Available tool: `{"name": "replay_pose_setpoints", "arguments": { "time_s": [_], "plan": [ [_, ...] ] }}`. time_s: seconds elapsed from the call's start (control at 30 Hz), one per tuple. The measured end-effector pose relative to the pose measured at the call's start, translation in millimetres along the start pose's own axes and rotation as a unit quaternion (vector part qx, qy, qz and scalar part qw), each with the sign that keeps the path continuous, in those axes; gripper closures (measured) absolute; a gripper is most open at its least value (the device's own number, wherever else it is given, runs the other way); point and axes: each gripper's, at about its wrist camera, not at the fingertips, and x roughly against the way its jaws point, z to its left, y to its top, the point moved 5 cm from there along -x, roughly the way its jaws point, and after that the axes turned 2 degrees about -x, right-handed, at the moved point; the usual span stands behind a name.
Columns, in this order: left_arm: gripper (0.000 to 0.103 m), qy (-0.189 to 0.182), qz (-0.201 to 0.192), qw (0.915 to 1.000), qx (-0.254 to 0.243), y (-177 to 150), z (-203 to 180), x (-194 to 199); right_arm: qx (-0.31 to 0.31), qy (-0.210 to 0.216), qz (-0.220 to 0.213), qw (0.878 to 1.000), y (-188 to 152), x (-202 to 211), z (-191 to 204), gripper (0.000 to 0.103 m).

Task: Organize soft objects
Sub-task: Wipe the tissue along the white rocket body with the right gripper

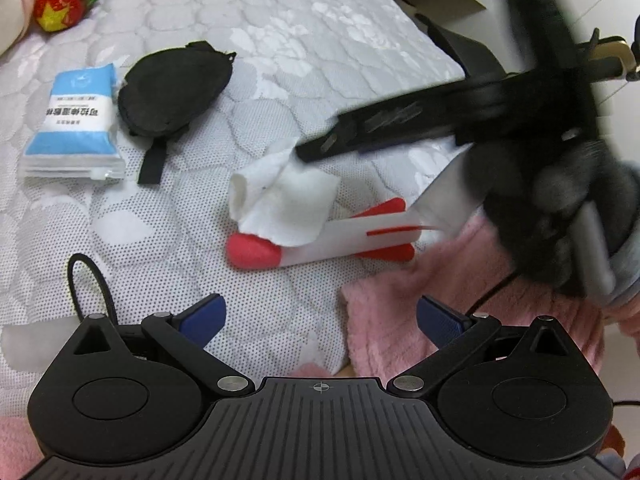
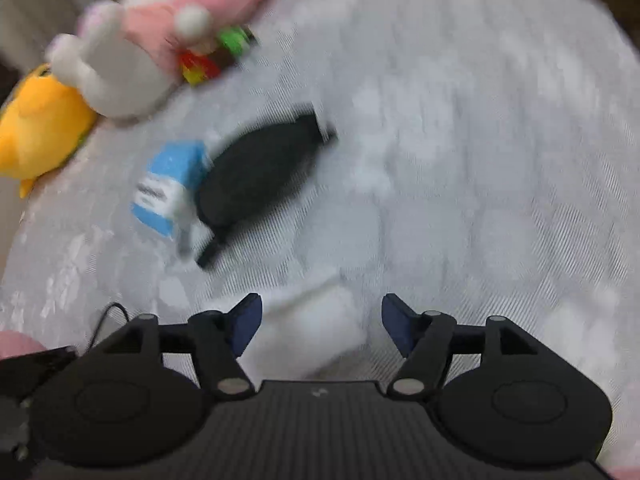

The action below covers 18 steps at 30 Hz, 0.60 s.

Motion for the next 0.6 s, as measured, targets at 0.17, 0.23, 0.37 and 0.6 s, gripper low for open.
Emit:
{"name": "replay_pose_setpoints", "arguments": {
  "time_s": [0.17,0.23,0.37,0.6],
  "plan": [
    [0.0,0.01,0.001,0.9999,0.003,-2.3,3.7,-0.7,-0.054,0.027,0.007,0.998,-1.3,-43.4,16.9,0.068],
    [0.0,0.008,-0.001,0.9999,0.008,-1.7,5.3,-0.2,-0.01,0.053,-0.002,0.999,0.4,-40.1,35.3,0.086],
    [0.0,0.004,-0.003,0.9999,0.013,-0.4,6.3,-0.6,-0.007,0.097,0.019,0.995,-4.9,-28.6,44.9,0.089],
    [0.0,0.008,0.004,0.9999,0.01,-0.3,7.4,-2.8,0.072,0.018,0.008,0.997,-27.8,-5.2,23.8,0.093]
  ]
}}
